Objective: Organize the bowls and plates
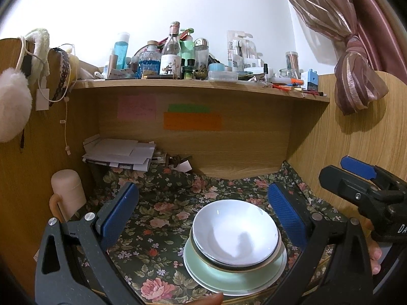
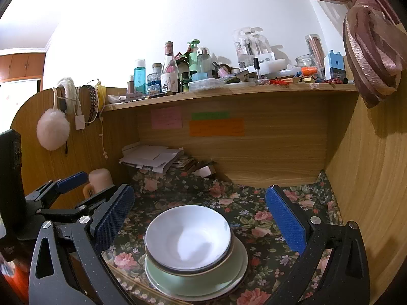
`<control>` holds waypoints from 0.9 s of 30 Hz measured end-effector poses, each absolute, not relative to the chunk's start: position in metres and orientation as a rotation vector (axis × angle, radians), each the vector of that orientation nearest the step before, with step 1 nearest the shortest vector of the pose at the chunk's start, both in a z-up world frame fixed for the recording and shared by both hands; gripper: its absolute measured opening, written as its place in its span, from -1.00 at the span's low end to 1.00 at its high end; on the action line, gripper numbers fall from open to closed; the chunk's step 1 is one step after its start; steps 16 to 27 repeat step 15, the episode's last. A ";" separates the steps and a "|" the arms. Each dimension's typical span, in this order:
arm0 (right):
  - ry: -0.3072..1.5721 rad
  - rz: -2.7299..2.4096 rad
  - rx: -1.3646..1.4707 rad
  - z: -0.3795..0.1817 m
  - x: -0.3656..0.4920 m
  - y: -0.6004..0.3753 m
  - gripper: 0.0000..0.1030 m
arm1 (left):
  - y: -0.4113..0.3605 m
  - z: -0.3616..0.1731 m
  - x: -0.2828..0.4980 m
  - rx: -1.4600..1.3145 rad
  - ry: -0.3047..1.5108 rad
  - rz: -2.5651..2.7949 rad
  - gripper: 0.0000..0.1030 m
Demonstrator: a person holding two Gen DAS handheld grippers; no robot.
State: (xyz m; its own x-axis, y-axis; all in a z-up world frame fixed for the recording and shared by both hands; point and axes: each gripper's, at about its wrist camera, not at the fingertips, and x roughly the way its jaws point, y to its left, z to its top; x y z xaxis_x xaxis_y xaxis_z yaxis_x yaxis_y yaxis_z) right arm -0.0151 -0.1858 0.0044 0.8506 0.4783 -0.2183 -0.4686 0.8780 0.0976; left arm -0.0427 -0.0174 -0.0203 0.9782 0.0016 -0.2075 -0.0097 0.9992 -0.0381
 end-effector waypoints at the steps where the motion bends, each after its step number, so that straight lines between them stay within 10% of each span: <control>1: 0.242 0.501 0.040 0.004 -0.014 -0.186 1.00 | -0.018 -0.020 -0.043 -0.037 0.208 0.007 1.00; 27: 0.267 0.519 0.044 0.000 -0.001 -0.187 1.00 | -0.016 -0.021 -0.037 -0.047 0.218 0.010 1.00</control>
